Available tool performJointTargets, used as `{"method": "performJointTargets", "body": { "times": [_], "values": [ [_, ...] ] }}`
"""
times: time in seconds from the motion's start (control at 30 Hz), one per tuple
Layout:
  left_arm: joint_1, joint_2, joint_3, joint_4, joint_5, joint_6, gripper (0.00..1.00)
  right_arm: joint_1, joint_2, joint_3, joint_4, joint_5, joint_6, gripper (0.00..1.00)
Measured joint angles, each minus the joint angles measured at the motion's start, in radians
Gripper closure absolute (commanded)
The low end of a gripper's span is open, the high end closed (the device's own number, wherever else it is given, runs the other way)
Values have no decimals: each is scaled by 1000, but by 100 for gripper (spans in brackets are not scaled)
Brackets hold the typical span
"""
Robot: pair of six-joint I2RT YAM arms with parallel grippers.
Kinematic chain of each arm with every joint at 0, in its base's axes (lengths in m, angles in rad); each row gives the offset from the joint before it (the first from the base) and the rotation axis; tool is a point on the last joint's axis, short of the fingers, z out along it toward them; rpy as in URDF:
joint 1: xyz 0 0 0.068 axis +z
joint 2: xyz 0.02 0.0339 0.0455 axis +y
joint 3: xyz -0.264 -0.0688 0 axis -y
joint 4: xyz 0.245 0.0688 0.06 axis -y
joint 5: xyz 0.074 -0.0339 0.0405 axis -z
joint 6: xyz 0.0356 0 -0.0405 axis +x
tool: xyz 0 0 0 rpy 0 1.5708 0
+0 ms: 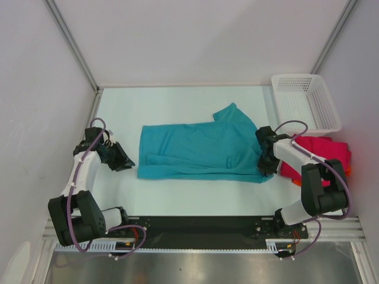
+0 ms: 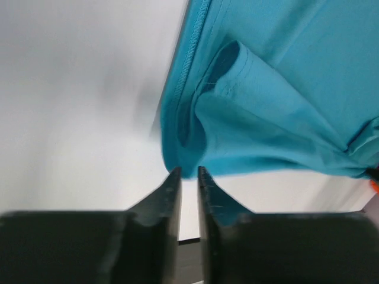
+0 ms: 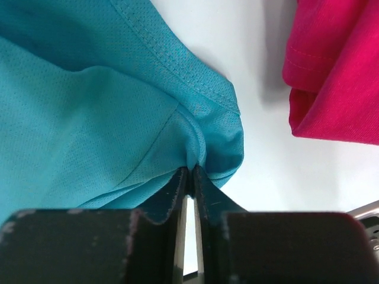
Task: Fold and stack the t-shirts
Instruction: Fold the flattened tshirt in 1/3 of the way
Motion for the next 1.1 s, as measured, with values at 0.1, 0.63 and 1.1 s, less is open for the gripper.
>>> {"method": "performJointTargets", "body": {
  "times": [0.1, 0.63, 1.1],
  "values": [
    [5, -1, 0, 0, 12, 10, 50, -1, -2, 0, -2, -4, -6, 66],
    [7, -54, -12, 23, 108, 11, 46, 154, 63, 304, -78, 18, -3, 57],
    [7, -50, -43, 31, 129, 11, 46, 244, 400, 473, -34, 5, -18, 57]
  ]
}}
